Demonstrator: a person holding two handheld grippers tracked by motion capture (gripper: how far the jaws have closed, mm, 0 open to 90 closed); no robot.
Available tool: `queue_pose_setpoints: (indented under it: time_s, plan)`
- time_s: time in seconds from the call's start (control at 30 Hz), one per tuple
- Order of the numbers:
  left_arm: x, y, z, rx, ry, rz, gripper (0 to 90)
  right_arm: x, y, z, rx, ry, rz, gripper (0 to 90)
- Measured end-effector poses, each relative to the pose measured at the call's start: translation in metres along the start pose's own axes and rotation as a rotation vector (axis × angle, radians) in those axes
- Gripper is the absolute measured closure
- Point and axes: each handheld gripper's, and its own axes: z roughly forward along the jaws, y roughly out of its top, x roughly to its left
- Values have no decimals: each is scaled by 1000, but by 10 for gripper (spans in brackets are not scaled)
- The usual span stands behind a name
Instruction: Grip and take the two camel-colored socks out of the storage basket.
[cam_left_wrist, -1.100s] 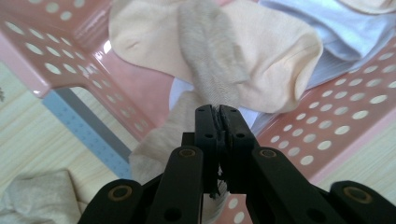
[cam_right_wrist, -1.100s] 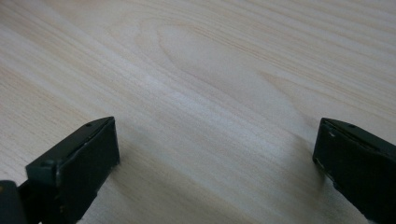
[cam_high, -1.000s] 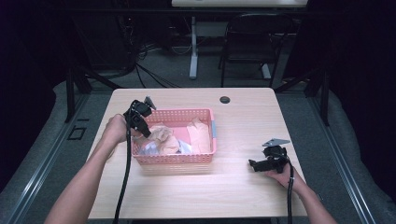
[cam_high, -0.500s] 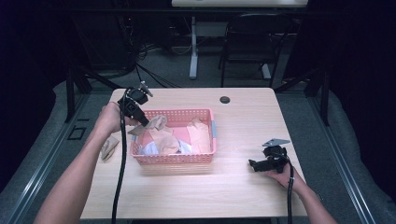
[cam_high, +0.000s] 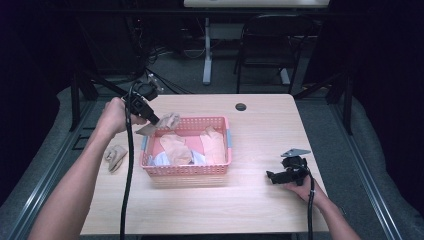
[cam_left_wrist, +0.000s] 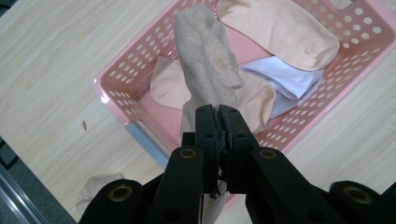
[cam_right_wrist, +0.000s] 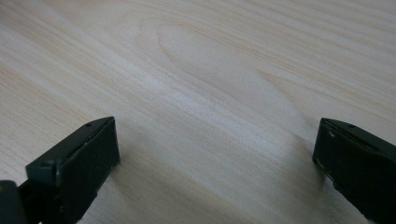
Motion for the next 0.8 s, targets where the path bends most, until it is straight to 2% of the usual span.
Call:
queue_pose_setpoints:
  time_s: [0.17, 0.23, 0.27, 0.3, 0.33, 0.37, 0.5, 0.53, 0.57, 0.6, 0.63, 0.67, 0.7, 0.73, 0.8]
  plan:
    - [8, -8, -5, -5, 11, -22, 868, 0, 0, 0, 2, 0, -1, 0]
    - [13, -14, -9, -20, 2, -41, 868, 0, 0, 0, 2, 0, -1, 0]
    - [19, -21, -13, -28, 17, -66, 868, 0, 0, 0, 2, 2, -1, 0]
    - [19, -21, -13, -28, 17, -66, 868, 0, 0, 0, 4, 1, -1, 0]
    - [26, -28, -17, -30, 26, -88, 868, 0, 0, 0, 4, 1, -2, 0]
    - [26, -28, -17, -30, 26, -88, 868, 0, 0, 0, 4, 1, -2, 0]
    - [41, -45, -25, -42, 58, -128, 868, 0, 1, 0, 5, 3, -3, 0]
    - [47, -54, -30, -53, 73, -146, 868, 0, 1, 0, 5, 4, -3, 0]
    - [47, -54, -30, -53, 73, -146, 868, 0, 1, 0, 5, 4, -3, 0]
    - [56, -63, -33, -58, 79, -171, 868, 0, 1, 0, 5, 2, -1, 0]
    - [56, -63, -33, -58, 79, -171, 868, 0, 1, 0, 5, 2, -1, 0]
    - [64, -72, -35, -60, 91, -193, 868, 0, 1, 0, 5, 2, -1, 0]
    - [64, -72, -35, -60, 91, -193, 868, 0, 1, 0, 5, 2, -1, 0]
    - [72, -81, -36, -64, 96, -221, 867, 0, 1, 1, 5, 3, -2, 0]
    - [76, -85, -36, -65, 98, -233, 867, 0, 1, 1, 4, 3, -2, 0]
